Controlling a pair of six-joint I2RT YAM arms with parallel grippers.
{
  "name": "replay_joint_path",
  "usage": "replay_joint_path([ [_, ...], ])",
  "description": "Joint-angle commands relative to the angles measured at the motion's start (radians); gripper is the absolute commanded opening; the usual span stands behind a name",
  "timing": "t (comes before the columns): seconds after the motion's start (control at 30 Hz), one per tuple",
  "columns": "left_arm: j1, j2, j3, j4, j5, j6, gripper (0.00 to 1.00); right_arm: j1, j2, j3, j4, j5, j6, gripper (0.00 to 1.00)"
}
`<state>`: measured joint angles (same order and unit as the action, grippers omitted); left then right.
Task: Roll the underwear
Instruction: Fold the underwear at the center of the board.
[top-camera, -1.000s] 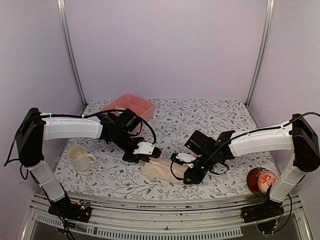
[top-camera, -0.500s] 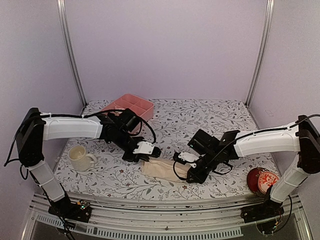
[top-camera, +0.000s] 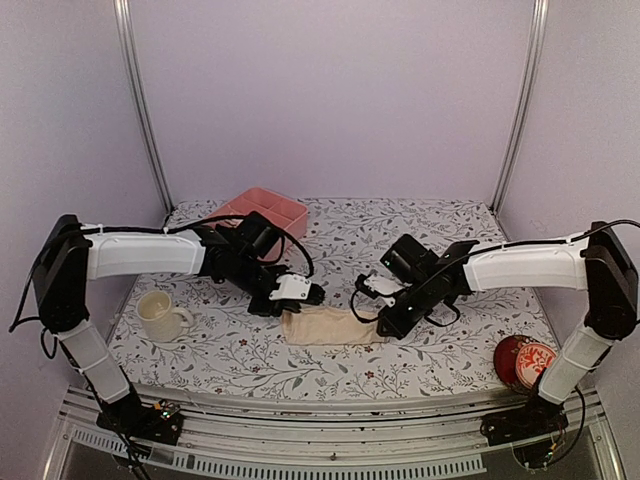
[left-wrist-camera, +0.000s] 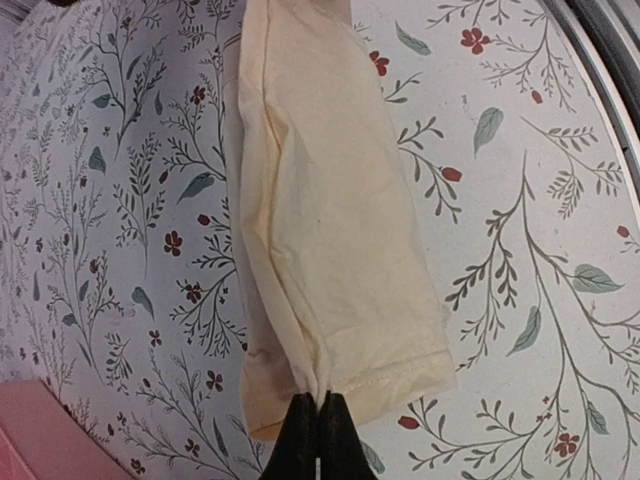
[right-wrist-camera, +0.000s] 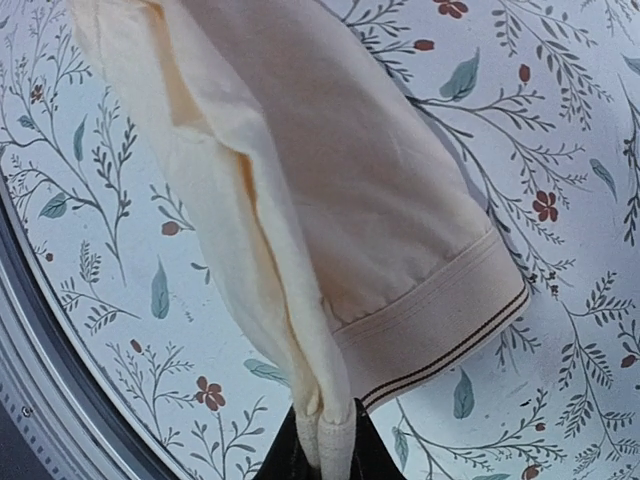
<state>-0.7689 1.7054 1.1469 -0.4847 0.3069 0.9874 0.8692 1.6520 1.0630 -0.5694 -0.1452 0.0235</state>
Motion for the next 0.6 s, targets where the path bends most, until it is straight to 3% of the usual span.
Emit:
replay_joint_path([
  [0.0, 0.026, 0.031, 0.029, 0.037, -0.03, -0.023, 0.0, -0.047, 0.049, 0.042, -0.002, 0.009, -0.003, 0.1],
  [0.23, 0.033, 0.054, 0.038, 0.054, -0.058, -0.04, 0.0, -0.051, 0.042, 0.057, 0.031, -0.085, -0.046, 0.07],
  [0.57, 0.048, 0.082, 0.033, 0.095, -0.113, -0.082, 0.0, -0.069, 0.151, 0.139, -0.007, 0.046, -0.046, 0.11],
])
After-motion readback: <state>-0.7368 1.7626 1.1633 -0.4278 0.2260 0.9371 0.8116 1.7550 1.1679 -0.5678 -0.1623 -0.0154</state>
